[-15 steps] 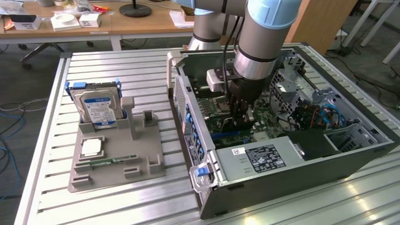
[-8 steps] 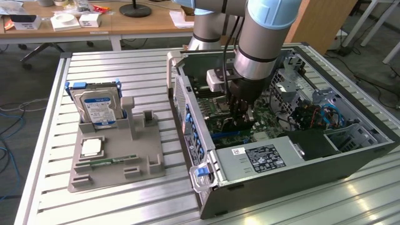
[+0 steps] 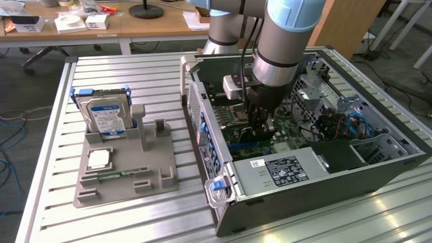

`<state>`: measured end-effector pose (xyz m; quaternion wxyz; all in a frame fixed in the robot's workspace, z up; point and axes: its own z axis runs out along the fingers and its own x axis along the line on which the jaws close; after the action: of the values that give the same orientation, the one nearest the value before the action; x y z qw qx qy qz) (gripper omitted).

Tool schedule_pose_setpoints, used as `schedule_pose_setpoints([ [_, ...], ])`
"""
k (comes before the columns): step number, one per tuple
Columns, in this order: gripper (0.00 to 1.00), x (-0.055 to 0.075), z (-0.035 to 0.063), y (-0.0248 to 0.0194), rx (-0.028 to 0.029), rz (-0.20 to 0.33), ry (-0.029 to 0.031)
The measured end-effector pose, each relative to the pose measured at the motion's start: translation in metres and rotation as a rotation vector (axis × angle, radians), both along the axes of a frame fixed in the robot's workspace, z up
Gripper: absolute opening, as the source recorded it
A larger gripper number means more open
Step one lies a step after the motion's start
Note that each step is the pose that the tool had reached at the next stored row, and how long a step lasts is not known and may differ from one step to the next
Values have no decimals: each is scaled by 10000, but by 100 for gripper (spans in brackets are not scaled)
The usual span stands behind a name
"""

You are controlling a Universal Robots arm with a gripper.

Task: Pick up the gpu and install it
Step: 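Insert the gpu into the slot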

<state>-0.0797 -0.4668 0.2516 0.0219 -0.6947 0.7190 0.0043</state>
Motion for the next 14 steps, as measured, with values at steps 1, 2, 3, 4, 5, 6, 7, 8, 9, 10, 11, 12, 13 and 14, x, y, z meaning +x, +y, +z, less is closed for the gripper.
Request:
schedule_pose_setpoints([
  [1,26,0,0,0,0,10,-1],
  [2,26,0,0,0,1,18,0],
  [3,26,0,0,0,2,31,0],
  [4,26,-1,0,0,2,42,-1],
  [5,26,-1,1,0,2,46,0],
  [6,26,-6,0,0,3,47,-3],
  [7,26,-6,1,0,3,47,-3],
  [8,26,-6,0,0,3,48,-3],
  [9,26,-5,0,1,4,48,-3],
  [10,26,-6,0,3,4,48,-3],
  [11,26,-6,0,3,3,48,-3],
  [12,26,-6,1,3,3,48,-2],
  [13,26,-6,0,4,3,48,-3],
  [14,26,-8,0,4,4,47,-3],
])
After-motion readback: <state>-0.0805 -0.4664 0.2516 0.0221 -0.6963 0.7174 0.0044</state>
